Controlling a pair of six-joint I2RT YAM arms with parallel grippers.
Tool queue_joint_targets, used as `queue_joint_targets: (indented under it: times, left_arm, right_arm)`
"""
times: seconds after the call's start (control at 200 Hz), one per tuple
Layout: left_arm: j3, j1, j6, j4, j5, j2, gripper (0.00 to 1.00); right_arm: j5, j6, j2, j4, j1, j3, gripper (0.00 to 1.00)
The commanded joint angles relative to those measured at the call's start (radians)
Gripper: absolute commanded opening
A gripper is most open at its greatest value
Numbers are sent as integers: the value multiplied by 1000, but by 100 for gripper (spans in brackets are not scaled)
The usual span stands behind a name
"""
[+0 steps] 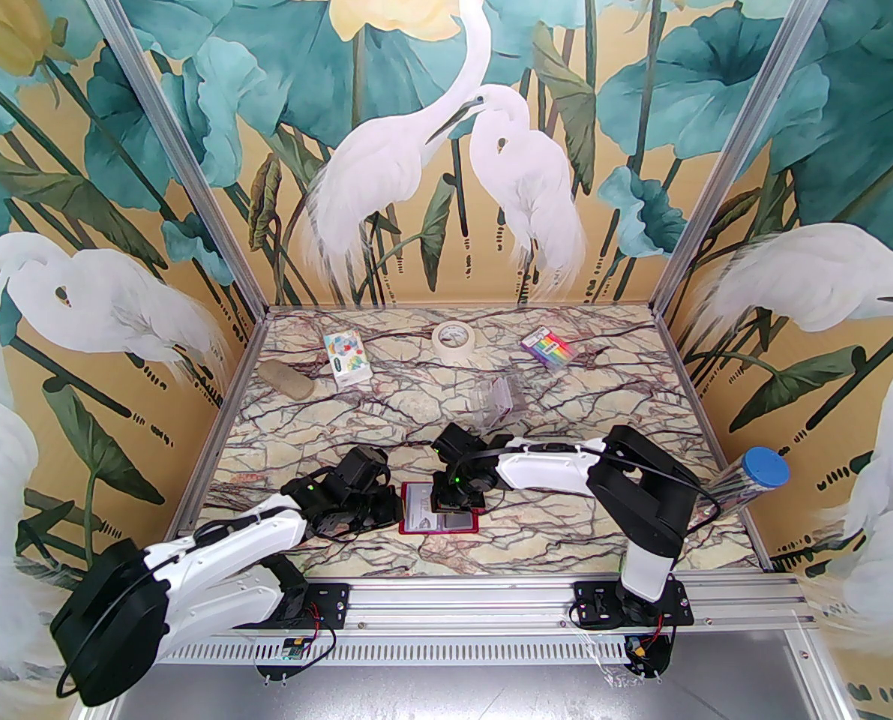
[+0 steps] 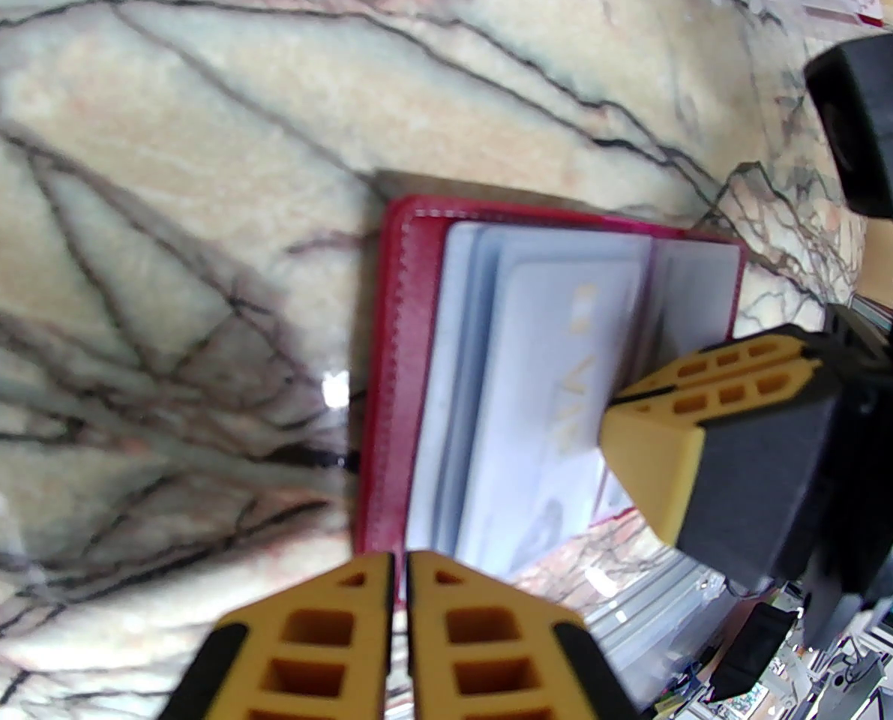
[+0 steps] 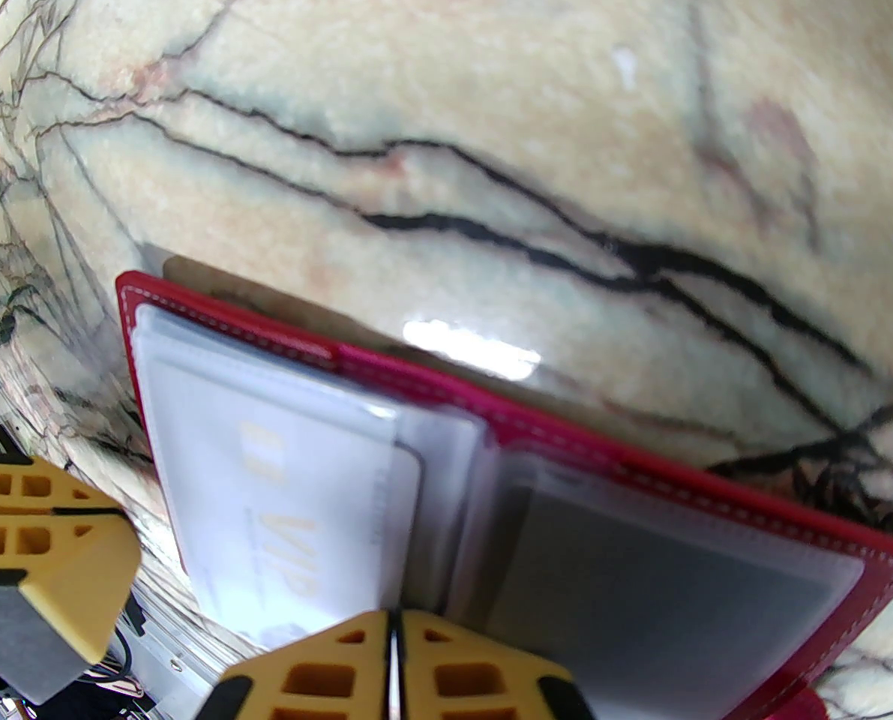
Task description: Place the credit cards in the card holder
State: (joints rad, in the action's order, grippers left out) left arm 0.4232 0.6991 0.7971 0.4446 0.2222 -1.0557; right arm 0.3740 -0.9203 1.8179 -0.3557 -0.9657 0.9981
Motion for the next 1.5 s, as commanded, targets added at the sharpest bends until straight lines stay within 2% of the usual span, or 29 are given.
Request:
queue_joint_targets:
  times: [0.0,0.165,0.46,0.9,1.495]
  left_arm:
    - [24,3,8,23,-14,5,11]
    - [15,3,21,-57,35,-1,14]
    - [34,3,9,-53,37,-21,15]
    - [31,2,12,-18,-1,30,16]
    - [7,1,19,-35,3,22,16]
  right_arm:
    - [-21,-1,32,-8,2,-27,8]
    - [-23,-2,31,-2,3,-37,7]
    - [-23,-2,9,-6,4,-28,6]
    - [-50,9,-89,-74,2,37,15]
    - [-50,24,13,-75,3,56,14]
